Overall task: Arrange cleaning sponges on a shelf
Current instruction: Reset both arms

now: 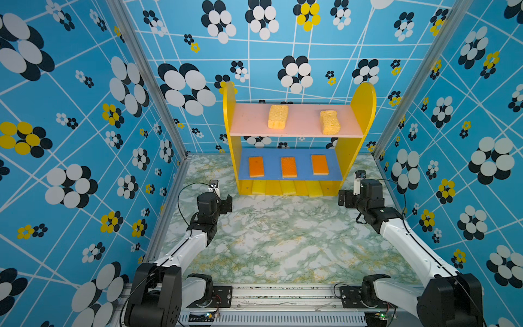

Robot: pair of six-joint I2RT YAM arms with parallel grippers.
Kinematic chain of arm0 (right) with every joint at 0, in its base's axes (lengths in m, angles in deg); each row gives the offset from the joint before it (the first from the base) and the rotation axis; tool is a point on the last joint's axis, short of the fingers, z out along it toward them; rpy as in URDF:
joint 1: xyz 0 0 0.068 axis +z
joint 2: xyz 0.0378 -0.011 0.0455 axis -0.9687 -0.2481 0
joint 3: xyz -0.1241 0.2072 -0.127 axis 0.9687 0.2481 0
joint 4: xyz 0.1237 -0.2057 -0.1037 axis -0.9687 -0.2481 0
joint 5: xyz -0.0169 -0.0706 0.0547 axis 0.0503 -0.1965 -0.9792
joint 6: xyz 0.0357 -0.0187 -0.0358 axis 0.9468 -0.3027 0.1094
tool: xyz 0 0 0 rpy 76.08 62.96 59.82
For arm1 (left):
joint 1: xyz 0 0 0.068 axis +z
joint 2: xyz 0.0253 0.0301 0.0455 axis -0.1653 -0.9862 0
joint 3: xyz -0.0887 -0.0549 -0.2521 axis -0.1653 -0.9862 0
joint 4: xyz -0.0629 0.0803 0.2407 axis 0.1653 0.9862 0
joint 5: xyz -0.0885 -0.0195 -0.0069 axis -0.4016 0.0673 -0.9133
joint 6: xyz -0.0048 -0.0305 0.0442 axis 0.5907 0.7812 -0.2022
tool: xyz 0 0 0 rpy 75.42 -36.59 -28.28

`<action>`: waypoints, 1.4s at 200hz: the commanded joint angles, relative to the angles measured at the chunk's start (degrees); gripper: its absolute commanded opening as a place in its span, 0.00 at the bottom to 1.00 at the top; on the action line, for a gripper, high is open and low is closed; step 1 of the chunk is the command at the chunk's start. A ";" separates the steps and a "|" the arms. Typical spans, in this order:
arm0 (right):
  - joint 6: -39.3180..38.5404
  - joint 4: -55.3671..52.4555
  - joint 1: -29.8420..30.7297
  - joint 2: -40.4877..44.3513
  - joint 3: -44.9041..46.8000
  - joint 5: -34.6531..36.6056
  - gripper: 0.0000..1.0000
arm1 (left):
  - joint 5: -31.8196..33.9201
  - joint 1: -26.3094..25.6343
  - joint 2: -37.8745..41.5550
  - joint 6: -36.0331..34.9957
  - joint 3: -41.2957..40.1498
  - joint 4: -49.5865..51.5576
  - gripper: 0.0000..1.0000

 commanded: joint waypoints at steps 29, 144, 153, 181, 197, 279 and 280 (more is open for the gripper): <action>-0.51 19.70 -2.13 -4.23 6.55 -0.55 0.99 | -2.15 2.15 -4.96 1.19 -1.12 -8.85 0.99; -4.09 52.26 -2.21 -13.46 21.00 2.63 0.99 | -9.68 3.83 -16.90 -0.09 -6.45 -29.76 0.99; -4.47 54.29 -2.22 -14.21 21.68 2.44 0.99 | -9.75 3.84 -17.43 -0.13 -6.41 -29.98 0.99; -5.29 60.44 -2.17 -18.12 22.77 2.29 0.99 | -10.40 3.83 -19.34 -0.59 -7.09 -32.61 0.99; -4.59 61.86 -2.39 -19.18 23.14 3.16 0.99 | -9.84 3.84 -20.03 -0.47 -7.96 -35.05 0.99; -3.69 64.31 -2.98 -21.76 23.32 3.31 0.99 | -7.43 5.06 -20.03 2.09 -6.34 -32.02 0.99; -3.61 64.15 -2.99 -21.77 23.24 3.27 0.99 | -7.39 5.02 -20.02 2.08 -6.34 -32.02 0.99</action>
